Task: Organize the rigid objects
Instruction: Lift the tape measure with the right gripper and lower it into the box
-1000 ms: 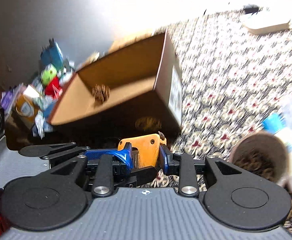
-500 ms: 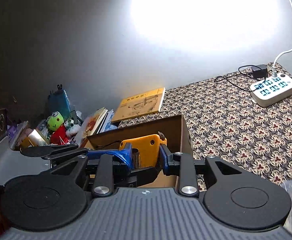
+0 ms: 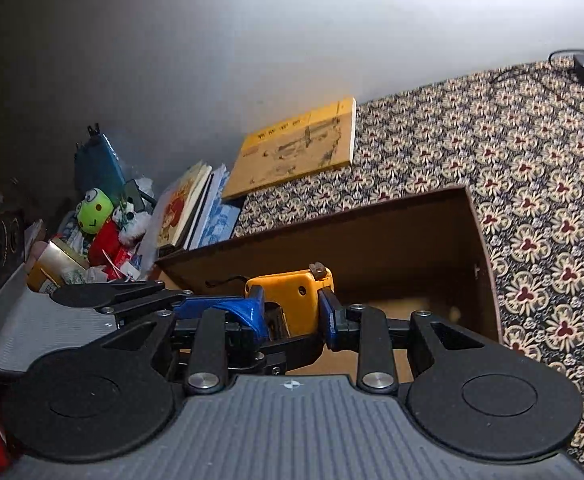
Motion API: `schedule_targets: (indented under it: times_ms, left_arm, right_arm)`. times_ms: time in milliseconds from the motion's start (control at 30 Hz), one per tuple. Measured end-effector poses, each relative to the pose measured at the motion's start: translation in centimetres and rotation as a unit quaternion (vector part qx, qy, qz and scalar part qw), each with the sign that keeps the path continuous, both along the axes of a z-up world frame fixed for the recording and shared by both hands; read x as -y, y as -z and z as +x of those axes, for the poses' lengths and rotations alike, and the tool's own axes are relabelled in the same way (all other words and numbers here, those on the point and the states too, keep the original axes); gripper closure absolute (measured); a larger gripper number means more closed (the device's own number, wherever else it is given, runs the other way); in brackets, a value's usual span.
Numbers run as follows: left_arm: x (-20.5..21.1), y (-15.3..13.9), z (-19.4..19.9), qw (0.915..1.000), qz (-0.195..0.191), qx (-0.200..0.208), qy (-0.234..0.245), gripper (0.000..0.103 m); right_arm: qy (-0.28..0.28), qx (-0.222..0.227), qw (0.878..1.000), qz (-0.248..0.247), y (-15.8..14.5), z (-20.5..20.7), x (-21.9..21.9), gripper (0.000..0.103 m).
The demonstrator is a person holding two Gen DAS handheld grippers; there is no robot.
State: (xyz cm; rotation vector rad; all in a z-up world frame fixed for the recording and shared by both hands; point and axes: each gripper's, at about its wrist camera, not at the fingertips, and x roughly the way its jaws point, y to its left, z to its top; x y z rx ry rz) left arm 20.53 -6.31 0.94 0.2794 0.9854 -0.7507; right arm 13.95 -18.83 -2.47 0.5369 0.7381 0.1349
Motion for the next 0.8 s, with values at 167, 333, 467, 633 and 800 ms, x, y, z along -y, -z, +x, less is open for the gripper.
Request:
schedule_targets:
  times_ms: [167, 333, 467, 633, 800]
  left_arm:
    - [-0.2, 3.8, 2.5, 0.9983, 0.028, -0.051, -0.002, 0.049]
    - [-0.4, 6.0, 4.1, 0.9949, 0.057, -0.083, -0.006, 0.049]
    - [-1.1, 6.7, 5.0, 0.9936, 0.067, -0.09, -0.009, 0.049]
    - [-2.5, 6.5, 6.0, 0.9934, 0.066, -0.091, -0.025, 0.047]
    - [-4.1, 6.6, 6.9, 0.9928, 0.067, -0.09, -0.043, 0.046]
  right_arm:
    - [-0.002, -0.072, 0.997, 0.01, 2.8, 3.0, -0.4, 0.09]
    - [-0.008, -0.132, 0.991, 0.012, 4.4, 5.4, -1.2, 0.09]
    - [-0.01, -0.159, 0.987, 0.001, 5.0, 6.8, -2.4, 0.09]
    - [-0.012, -0.174, 0.984, 0.029, 5.6, 8.1, -2.9, 0.09]
    - [-0.013, -0.171, 0.983, 0.064, 6.5, 9.0, -3.4, 0.09]
